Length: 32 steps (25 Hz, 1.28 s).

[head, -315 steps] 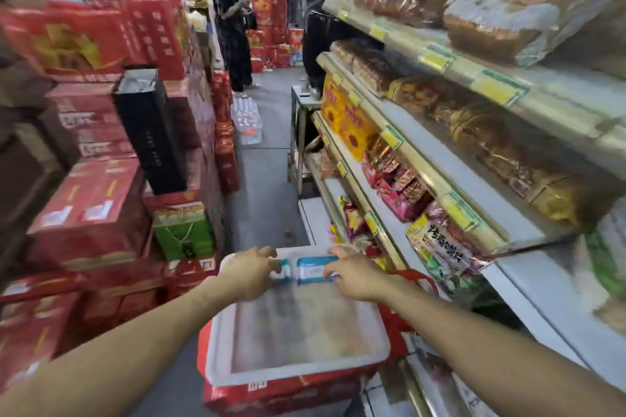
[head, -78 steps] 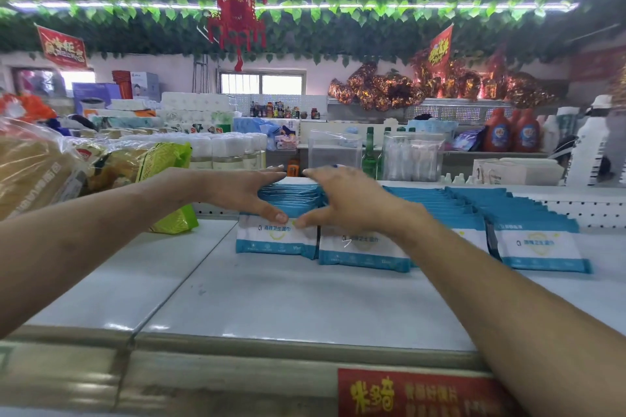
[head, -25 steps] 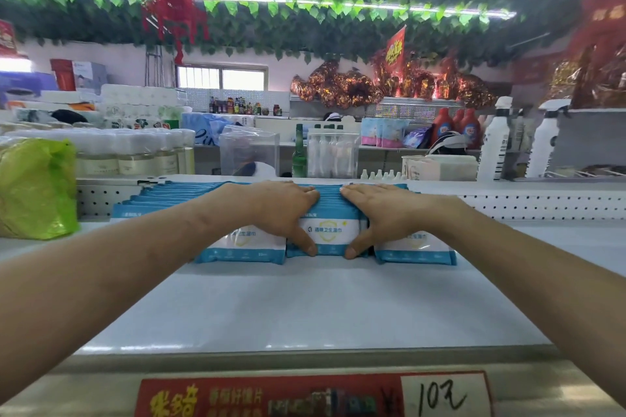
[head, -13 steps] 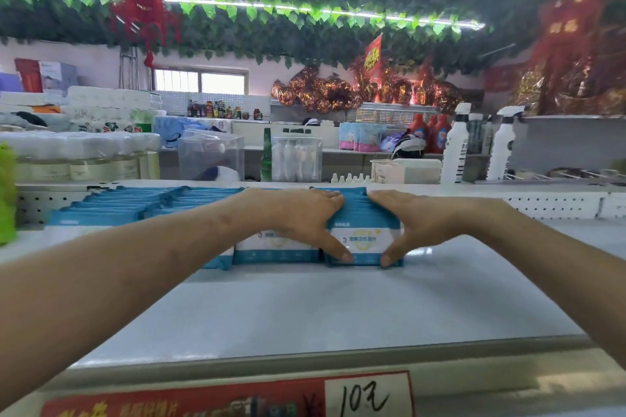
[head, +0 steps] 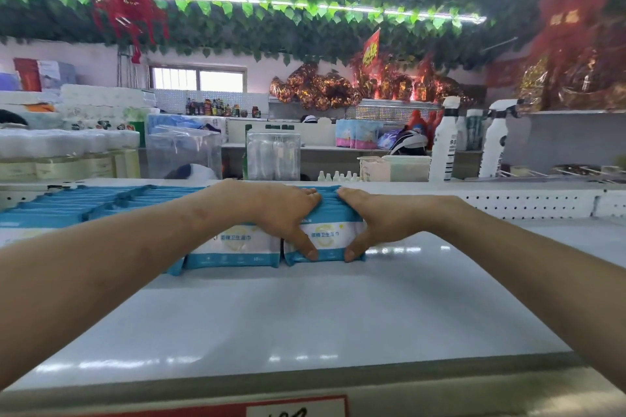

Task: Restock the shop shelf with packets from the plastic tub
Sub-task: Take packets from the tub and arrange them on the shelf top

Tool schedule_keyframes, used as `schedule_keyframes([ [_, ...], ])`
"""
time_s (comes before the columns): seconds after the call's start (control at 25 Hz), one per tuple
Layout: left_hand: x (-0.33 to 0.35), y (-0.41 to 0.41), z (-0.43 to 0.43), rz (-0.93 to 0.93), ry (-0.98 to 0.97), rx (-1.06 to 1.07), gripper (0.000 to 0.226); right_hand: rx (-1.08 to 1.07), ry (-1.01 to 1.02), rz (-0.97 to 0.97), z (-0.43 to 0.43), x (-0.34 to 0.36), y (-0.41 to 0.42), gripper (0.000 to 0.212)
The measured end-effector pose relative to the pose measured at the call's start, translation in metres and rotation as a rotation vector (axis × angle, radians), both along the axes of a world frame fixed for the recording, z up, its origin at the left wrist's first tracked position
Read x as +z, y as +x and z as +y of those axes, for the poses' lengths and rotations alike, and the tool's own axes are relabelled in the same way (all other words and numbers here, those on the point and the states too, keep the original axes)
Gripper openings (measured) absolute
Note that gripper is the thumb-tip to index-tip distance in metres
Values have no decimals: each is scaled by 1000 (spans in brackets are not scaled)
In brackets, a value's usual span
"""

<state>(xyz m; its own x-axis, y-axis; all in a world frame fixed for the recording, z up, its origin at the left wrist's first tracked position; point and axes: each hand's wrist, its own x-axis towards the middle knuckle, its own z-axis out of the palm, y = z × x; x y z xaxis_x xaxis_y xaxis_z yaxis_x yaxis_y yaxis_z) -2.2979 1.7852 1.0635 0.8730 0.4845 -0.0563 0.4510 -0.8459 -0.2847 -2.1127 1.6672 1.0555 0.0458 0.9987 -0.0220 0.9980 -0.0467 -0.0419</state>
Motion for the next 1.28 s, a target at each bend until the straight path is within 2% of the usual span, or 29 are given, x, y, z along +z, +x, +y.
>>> schedule_keyframes([
  [0.16, 6, 8, -4, 5, -15, 12, 129, -48, -34, 104, -10, 18, 3, 115],
  [0.32, 4, 14, -2, 10, -73, 46, 134, -95, -104, 227, 4, 16, 1, 118],
  [0.4, 2, 13, 0, 4, -88, 53, 134, -92, -102, 280, 11, 9, 0, 121],
  [0.56, 3, 14, 2, 13, -108, 53, 134, -43, -99, 331, 18, 7, -6, 116],
  [0.72, 4, 13, 3, 30, -111, 44, 135, -28, -101, 377, 19, 9, 0, 88],
  [1.08, 4, 10, 6, 27, -92, -14, 134, -21, -84, 426, 22, 6, -2, 82],
  [1.28, 1, 4, 8, -36, -86, -9, 135, -55, -122, 271, 25, 11, -6, 98],
])
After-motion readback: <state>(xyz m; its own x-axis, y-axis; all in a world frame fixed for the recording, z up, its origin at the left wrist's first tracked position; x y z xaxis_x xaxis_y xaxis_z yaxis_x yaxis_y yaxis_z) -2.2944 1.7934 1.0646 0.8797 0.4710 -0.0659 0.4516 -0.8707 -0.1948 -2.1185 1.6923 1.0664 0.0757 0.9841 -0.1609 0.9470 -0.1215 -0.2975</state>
